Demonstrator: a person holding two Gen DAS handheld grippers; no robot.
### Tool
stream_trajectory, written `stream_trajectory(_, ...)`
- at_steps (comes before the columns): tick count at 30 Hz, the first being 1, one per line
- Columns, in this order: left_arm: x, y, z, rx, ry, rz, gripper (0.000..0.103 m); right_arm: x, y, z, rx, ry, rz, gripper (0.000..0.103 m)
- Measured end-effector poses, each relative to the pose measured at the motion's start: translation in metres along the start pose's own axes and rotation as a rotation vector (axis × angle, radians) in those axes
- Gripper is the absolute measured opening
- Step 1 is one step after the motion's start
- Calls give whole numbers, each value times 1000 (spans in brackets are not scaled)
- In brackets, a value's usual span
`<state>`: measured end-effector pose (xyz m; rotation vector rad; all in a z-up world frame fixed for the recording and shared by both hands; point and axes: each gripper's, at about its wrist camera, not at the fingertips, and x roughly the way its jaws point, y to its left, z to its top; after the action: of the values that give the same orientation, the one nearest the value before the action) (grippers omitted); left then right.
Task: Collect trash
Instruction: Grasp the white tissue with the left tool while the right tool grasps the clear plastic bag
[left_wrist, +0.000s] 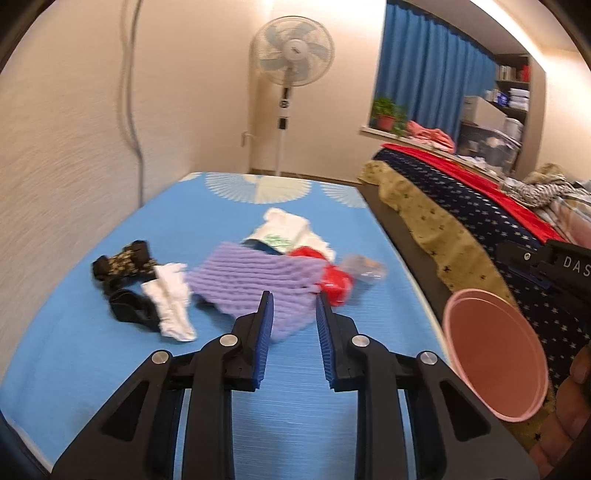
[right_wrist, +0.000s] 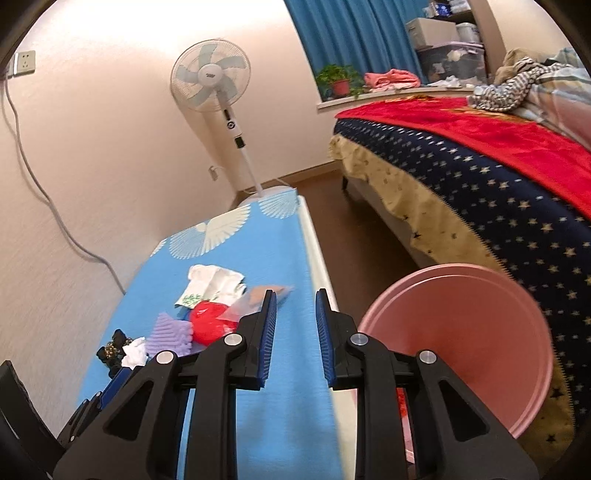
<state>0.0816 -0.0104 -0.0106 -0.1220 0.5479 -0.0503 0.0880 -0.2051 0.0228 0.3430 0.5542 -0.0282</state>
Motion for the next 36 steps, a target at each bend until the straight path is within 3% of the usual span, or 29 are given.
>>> stream_trajectory(8,10,35,-1,-66,7,135,22,36,11,-8,10,48,54,22)
stream_trajectory(20,34,62,7,-89,27,259,22,73,19,-11,37,94,115,25)
stream_trajectory(28,49,70,15,-96,52,279,23,99,25,-17,62,138,136,26)
stream_trajectory(36,72,81,16,-141,150,262,27,122,29,-22,82,180,148,27)
